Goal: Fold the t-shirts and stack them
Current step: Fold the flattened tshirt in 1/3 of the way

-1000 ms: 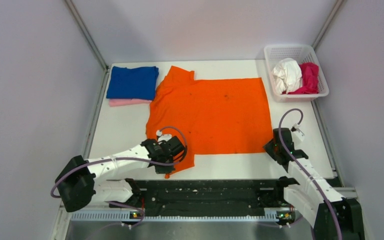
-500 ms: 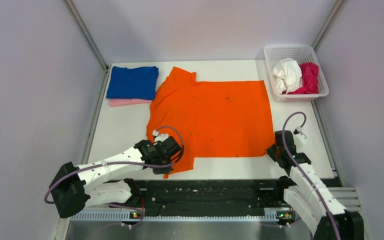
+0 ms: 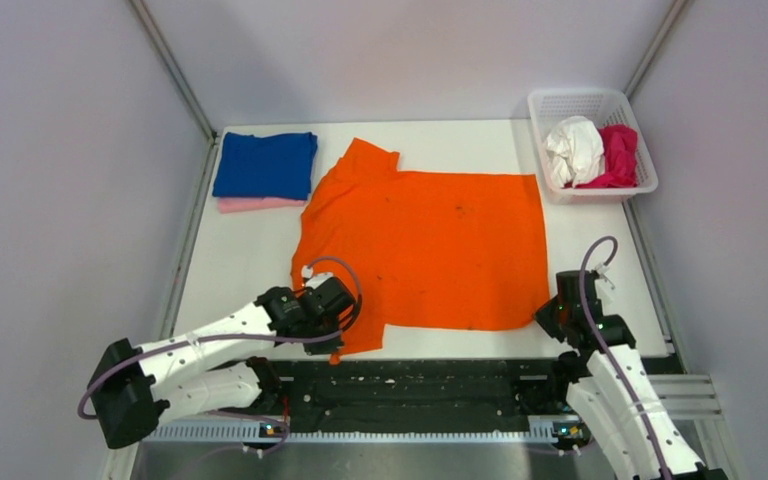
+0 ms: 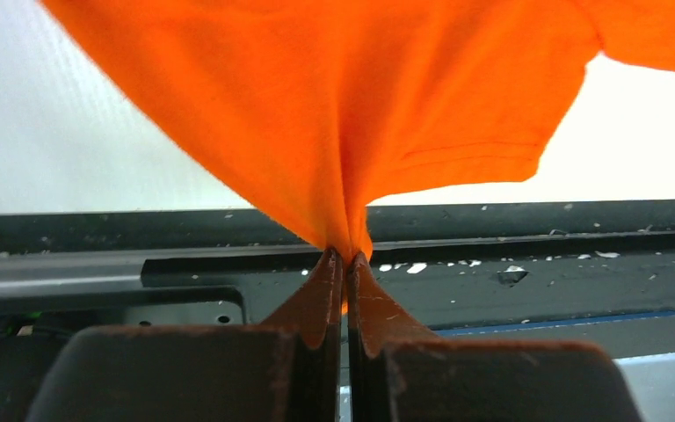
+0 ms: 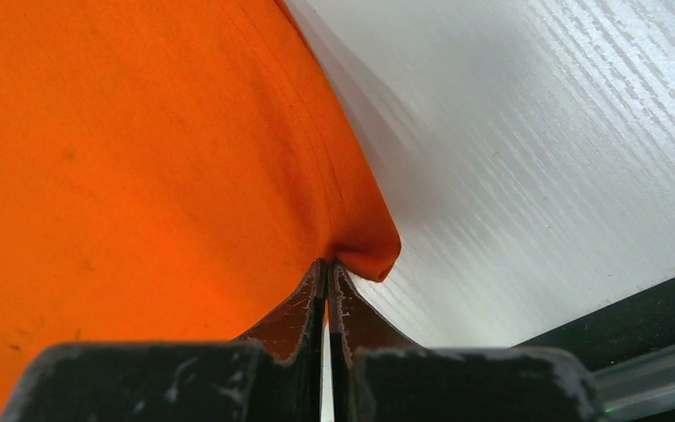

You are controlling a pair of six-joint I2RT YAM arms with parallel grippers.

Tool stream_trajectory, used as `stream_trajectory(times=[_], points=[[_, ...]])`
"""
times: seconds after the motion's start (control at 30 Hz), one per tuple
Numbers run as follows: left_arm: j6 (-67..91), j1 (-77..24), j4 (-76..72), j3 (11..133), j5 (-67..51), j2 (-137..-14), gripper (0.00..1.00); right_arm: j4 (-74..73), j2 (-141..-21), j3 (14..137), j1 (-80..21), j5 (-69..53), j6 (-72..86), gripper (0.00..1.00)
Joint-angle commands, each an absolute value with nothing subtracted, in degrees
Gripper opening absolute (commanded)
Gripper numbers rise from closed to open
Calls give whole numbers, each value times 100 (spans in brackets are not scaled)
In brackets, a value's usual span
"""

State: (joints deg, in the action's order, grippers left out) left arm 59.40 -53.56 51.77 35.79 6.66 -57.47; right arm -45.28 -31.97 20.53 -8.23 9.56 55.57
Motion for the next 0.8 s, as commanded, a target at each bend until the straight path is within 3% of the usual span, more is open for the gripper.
stream_trajectory(times=[0.0,0.27,0.77], points=[[5515,-5214,4213,4069,529,-6114,0,-4090,-3827,2304,-856,669,5288,0],[4739,-3845,3212,4716,118,-6533,0,-3141,-4949,3085,-857,494,4745,0],[4241,-1826,3229,6453,289,-7857,0,-2700,-6828,4676,-681,1096,4289,0]])
